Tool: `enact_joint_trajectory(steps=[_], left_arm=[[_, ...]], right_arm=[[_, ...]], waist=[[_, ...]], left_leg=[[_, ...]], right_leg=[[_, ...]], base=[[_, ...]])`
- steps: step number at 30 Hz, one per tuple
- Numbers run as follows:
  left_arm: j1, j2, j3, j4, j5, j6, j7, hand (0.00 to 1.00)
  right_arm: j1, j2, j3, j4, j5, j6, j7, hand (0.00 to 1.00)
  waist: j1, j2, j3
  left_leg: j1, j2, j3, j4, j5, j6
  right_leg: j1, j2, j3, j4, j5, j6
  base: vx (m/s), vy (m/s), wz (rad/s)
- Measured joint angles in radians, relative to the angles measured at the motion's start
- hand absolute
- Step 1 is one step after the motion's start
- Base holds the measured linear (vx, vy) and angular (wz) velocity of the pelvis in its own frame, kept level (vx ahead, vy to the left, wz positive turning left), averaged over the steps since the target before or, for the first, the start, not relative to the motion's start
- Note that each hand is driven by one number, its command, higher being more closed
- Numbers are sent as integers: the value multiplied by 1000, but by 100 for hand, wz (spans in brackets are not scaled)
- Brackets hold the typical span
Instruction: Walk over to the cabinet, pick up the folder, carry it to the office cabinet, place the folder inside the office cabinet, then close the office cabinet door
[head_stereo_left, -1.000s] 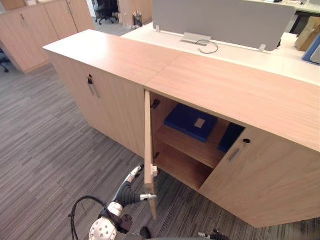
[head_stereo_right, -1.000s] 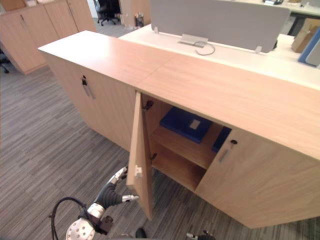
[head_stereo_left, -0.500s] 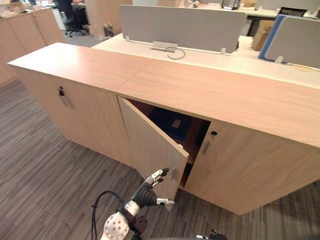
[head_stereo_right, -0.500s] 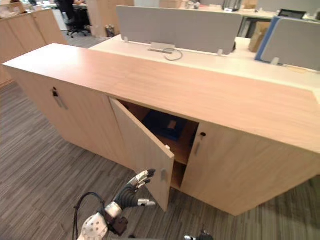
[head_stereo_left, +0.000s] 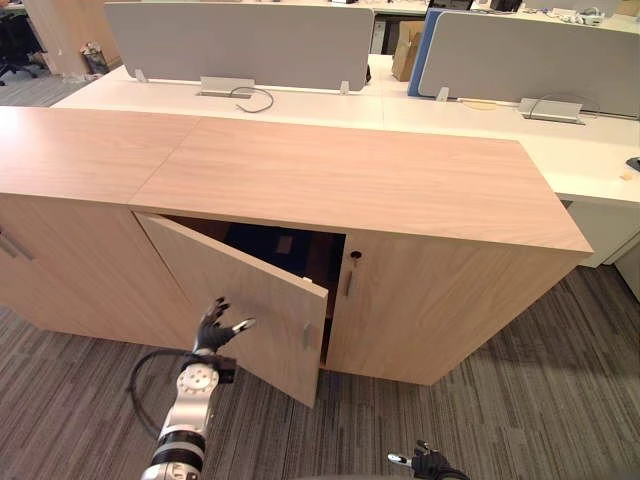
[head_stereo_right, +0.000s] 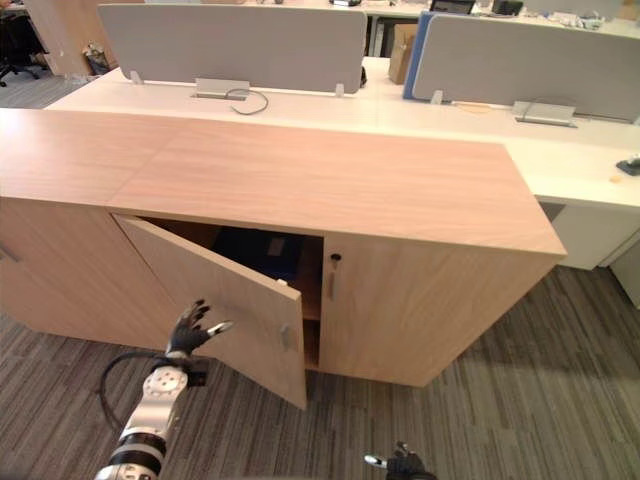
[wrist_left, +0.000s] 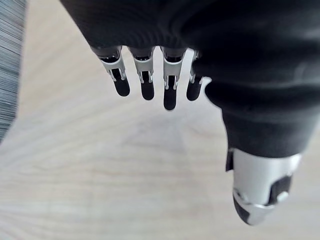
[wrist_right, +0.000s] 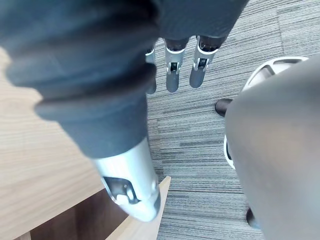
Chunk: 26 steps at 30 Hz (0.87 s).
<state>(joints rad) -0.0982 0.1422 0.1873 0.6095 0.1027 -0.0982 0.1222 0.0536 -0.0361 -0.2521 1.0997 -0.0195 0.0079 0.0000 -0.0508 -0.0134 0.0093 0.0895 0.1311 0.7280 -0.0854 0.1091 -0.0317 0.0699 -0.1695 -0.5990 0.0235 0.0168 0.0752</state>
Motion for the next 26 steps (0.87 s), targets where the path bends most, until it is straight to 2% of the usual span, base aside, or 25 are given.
enact_joint_trajectory(steps=[3,7,9,10,12,13,14,15,16,17,18,19,20,21,24,26], left_arm=[[56,-17,90,89,-42,0,47,0],[167,-55,195,226,-115,-1,68,0],[235,-89,240,278,-146,0,73,0],[272,-115,253,293,-158,0,74,0],[302,-150,272,318,-170,-1,73,0],[330,-177,302,350,-202,-3,68,0],[340,-180,306,363,-217,-4,66,0],[368,-185,305,378,-247,-4,61,0],[399,-191,300,392,-288,-4,41,0],[408,-197,297,401,-311,-4,28,0],[432,-198,271,431,-364,5,-17,0],[443,-197,273,429,-397,5,-37,0],[455,-194,271,424,-425,3,-62,0],[459,-193,267,421,-457,3,-93,0],[455,-179,231,420,-512,8,-159,0],[448,-172,205,419,-536,8,-176,0]], right_arm=[[2,2,-15,1,2,-7,-5,0],[12,11,-85,5,8,-8,-16,0],[14,11,-127,22,15,-7,-25,0],[15,8,-162,29,30,-7,-31,0],[17,-2,-208,34,41,-7,-39,0],[15,-9,-240,35,45,-7,-51,0],[15,-12,-242,37,49,-7,-54,0],[11,-18,-244,53,52,-8,-61,0],[3,-22,-244,74,60,-9,-63,0],[-1,-28,-247,81,64,-9,-63,0],[-14,-39,-270,107,78,-9,-64,0],[-18,-34,-277,114,81,-9,-65,0],[-18,-30,-278,116,81,-9,-66,0],[-17,-30,-280,116,81,-8,-66,0],[-15,-24,-316,121,94,-8,-61,0],[-12,-24,-318,122,118,-8,-59,0]], waist=[[0,-3,9],[12,-7,13],[20,-9,22],[29,-4,26],[42,21,40],[58,44,59],[65,48,64],[74,50,67],[90,53,72],[99,63,72],[118,78,79],[118,72,78],[117,76,74],[115,67,79],[111,66,73],[107,62,69]], left_leg=[[23,0,0,0,-6,-9],[36,-1,-4,12,-18,-18],[-5,34,-14,140,-89,-16],[-54,77,-33,266,-150,-11],[-111,139,-64,409,-216,-10],[-145,179,-126,506,-254,-7],[-158,183,-176,531,-259,-11],[-182,167,-303,566,-261,-14],[-190,132,-447,566,-280,-38],[-179,111,-524,543,-300,-49],[-120,64,-636,470,-332,-87],[-103,44,-650,445,-327,-85],[-94,21,-657,428,-319,-73],[-92,2,-656,424,-313,-63],[-88,-33,-667,398,-296,-43],[-87,-50,-677,365,-276,-40]], right_leg=[[27,1,-1,-7,0,0],[49,-2,-4,-14,-1,1],[56,-10,-9,-12,-4,5],[58,-8,-21,-7,-6,8],[62,7,-31,0,-9,9],[73,27,-30,0,-9,9],[77,30,-26,1,-8,9],[78,29,-15,5,-8,9],[79,25,5,10,-7,8],[80,21,18,9,-5,5],[82,22,50,9,-1,8],[85,16,60,1,5,5],[94,6,62,-19,24,19],[107,-4,59,-43,45,25],[121,-23,50,-79,65,27],[118,-32,44,-89,67,26]], base=[[-2,-34,1],[-4,-16,3],[-13,-61,8],[-5,-94,21],[-5,-74,19],[-35,-48,3],[-72,-39,-7],[-82,6,-24],[-81,44,-32],[-84,226,-57],[-66,226,-47],[-60,227,-38],[-33,107,-2],[-25,84,5],[-19,107,15],[12,39,15]])
